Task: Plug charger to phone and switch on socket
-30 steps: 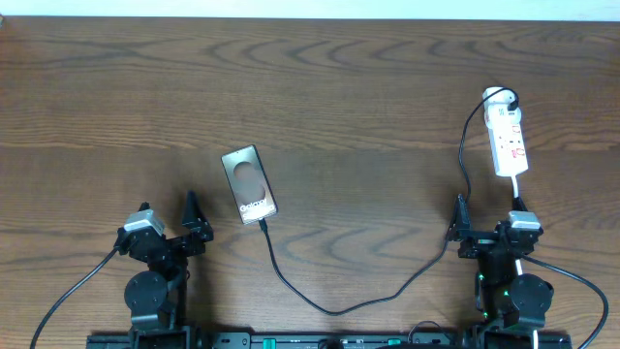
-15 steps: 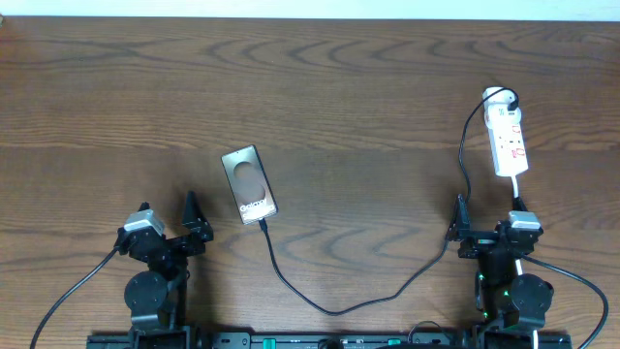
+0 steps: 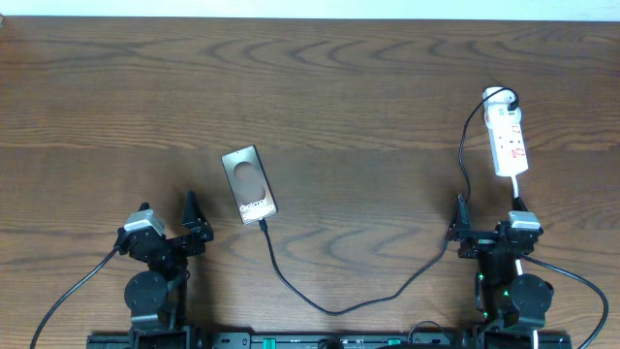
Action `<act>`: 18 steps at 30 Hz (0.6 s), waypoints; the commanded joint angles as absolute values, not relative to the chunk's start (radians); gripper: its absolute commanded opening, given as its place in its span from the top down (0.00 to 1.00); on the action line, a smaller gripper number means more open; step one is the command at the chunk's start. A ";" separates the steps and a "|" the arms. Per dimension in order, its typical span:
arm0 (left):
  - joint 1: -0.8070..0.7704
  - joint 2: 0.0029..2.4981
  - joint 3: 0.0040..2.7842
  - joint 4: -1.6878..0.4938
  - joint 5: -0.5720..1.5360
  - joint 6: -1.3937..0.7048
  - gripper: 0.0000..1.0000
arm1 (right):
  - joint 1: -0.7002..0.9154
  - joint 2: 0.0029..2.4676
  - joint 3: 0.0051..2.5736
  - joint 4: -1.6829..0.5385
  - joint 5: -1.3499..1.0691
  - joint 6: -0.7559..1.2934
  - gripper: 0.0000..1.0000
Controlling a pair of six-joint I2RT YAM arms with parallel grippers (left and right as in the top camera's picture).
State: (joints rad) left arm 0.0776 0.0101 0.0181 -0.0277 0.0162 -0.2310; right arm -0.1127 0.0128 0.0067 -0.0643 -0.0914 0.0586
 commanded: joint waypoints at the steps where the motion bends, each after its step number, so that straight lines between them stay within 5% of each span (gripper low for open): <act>1: 0.082 0.004 0.004 -0.073 -0.011 -0.218 0.11 | -0.103 0.007 0.006 -0.070 -0.084 0.044 0.01; 18: 0.082 0.004 0.004 -0.073 -0.012 -0.218 0.11 | -0.104 0.014 0.006 -0.069 -0.084 0.044 0.01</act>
